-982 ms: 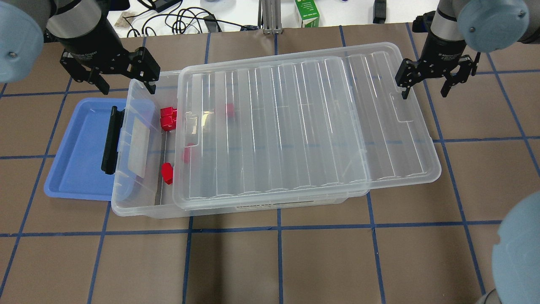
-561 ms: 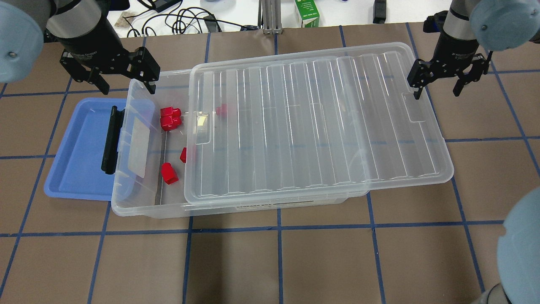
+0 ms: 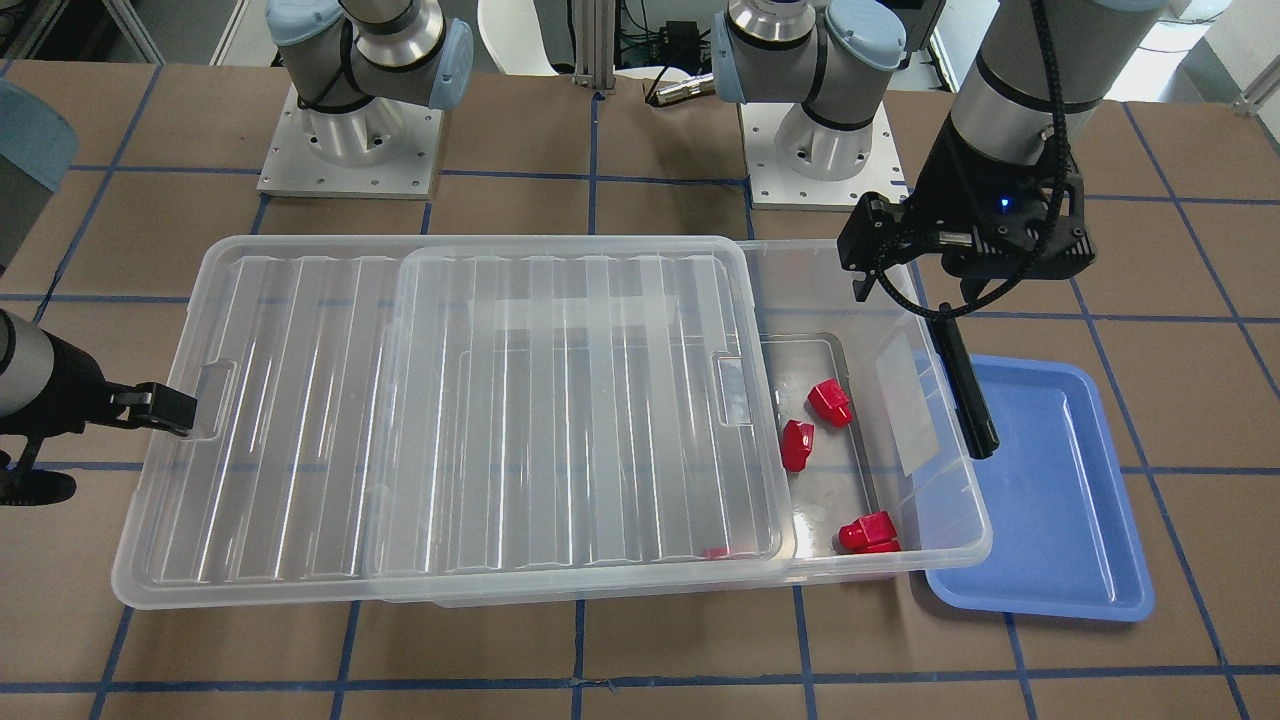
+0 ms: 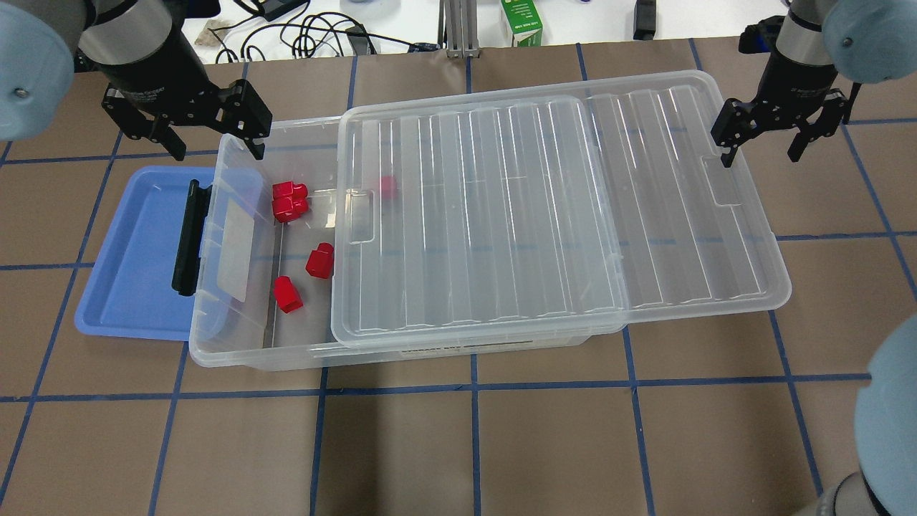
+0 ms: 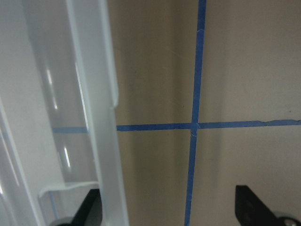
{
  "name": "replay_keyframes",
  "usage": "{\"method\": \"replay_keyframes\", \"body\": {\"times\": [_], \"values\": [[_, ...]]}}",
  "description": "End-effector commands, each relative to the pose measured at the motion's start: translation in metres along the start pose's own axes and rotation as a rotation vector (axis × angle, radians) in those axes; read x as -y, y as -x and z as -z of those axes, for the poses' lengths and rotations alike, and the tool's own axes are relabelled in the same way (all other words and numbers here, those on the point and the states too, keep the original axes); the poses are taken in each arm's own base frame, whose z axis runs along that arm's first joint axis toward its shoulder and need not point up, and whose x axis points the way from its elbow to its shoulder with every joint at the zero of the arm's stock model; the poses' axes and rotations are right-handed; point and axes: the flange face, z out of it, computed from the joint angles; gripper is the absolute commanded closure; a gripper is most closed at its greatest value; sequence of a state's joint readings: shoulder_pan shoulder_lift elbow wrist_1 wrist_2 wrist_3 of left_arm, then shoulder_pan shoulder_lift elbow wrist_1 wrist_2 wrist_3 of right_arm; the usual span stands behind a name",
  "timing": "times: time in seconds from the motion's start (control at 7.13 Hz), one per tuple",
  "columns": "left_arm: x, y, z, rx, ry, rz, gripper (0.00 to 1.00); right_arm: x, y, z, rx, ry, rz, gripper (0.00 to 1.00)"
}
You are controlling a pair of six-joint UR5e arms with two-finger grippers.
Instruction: Place red block in blue tray from box
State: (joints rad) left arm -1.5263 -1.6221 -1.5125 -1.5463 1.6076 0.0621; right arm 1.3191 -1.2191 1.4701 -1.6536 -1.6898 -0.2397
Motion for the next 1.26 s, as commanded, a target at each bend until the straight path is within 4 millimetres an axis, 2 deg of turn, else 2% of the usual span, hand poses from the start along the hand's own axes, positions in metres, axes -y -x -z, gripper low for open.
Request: {"method": "replay_keyframes", "body": {"times": [0.0, 0.42, 0.56, 0.7, 0.98, 1.12], "values": [[0.0, 0.0, 0.0, 0.0, -0.001, -0.001, 0.0, 0.0, -0.004, 0.001, -0.017, 0.002, 0.021, 0.0], [-0.001, 0.0, -0.001, 0.0, 0.002, -0.001, 0.0, -0.001, -0.02, -0.001, -0.022, 0.01, 0.036, 0.0], [-0.001, 0.0, -0.004, -0.001, 0.008, -0.006, 0.0, -0.002, -0.02, 0.0, -0.021, 0.008, 0.034, 0.0], [-0.009, -0.001, -0.014, -0.001, 0.034, -0.025, 0.0, -0.002, -0.019, 0.0, -0.018, 0.007, 0.032, 0.0], [-0.013, -0.004, -0.063, -0.019, 0.114, -0.046, 0.0, -0.005, -0.017, 0.007, -0.008, -0.003, 0.024, 0.0], [-0.026, -0.005, -0.068, -0.023, 0.12, -0.085, 0.0, -0.007, -0.015, 0.022, -0.018, -0.028, 0.023, 0.0]]}}
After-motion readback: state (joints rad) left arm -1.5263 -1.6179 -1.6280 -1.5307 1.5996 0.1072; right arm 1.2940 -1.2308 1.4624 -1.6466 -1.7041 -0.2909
